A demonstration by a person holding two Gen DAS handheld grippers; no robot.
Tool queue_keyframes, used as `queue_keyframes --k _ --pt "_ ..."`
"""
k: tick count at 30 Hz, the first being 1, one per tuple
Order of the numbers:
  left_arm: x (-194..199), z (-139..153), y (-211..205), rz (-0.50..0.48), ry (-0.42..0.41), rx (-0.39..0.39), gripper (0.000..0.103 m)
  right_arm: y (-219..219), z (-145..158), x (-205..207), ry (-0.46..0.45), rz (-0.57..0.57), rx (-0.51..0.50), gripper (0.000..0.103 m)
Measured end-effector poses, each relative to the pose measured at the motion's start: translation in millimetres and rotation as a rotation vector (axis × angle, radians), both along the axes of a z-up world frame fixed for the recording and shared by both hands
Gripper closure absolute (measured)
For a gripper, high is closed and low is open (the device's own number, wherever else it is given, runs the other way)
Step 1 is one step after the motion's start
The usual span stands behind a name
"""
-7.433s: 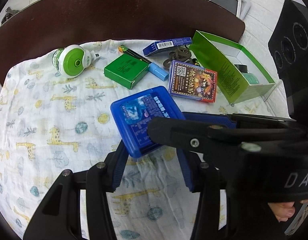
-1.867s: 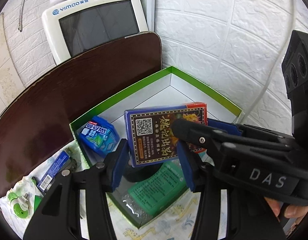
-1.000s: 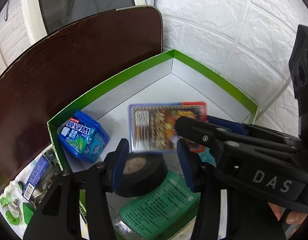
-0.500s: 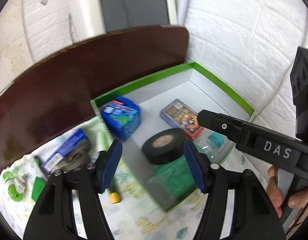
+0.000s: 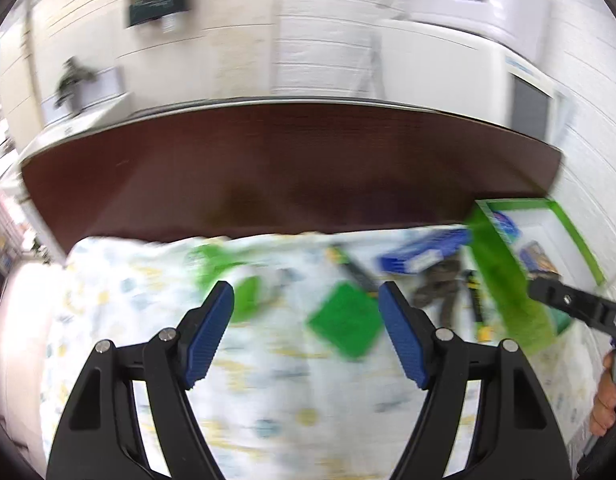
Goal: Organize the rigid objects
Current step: 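Move the right gripper to the green plug-in repellent device, then close the right gripper around the green repellent device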
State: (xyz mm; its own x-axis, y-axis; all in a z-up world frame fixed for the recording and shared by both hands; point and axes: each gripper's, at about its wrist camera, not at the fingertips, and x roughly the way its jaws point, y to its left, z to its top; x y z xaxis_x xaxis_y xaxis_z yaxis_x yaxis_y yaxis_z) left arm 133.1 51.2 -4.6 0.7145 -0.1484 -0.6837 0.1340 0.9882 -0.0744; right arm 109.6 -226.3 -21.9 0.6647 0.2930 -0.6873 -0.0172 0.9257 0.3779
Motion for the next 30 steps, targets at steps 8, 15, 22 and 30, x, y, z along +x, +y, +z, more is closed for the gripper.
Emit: queue_keyframes --k 8,15,22,30 --pt "20.9 -34.5 110.8 0.177 0.047 -0.002 0.032 112.6 -23.3 24.6 0.072 0.183 -0.051 0.058" --pt "43.6 -70.0 136.5 0.021 0.084 -0.004 0.037 188.0 -38.0 60.0 0.130 0.198 -0.038 0.050" --pt "63.8 -80.2 127.6 -0.097 0.089 -0.018 0.037 220.9 -52.2 100.9 0.243 0.023 -0.040 0.035" --pt "82.6 -87.0 122.6 -0.178 0.109 -0.062 0.037 235.7 -68.0 125.3 0.294 -0.037 0.009 0.035"
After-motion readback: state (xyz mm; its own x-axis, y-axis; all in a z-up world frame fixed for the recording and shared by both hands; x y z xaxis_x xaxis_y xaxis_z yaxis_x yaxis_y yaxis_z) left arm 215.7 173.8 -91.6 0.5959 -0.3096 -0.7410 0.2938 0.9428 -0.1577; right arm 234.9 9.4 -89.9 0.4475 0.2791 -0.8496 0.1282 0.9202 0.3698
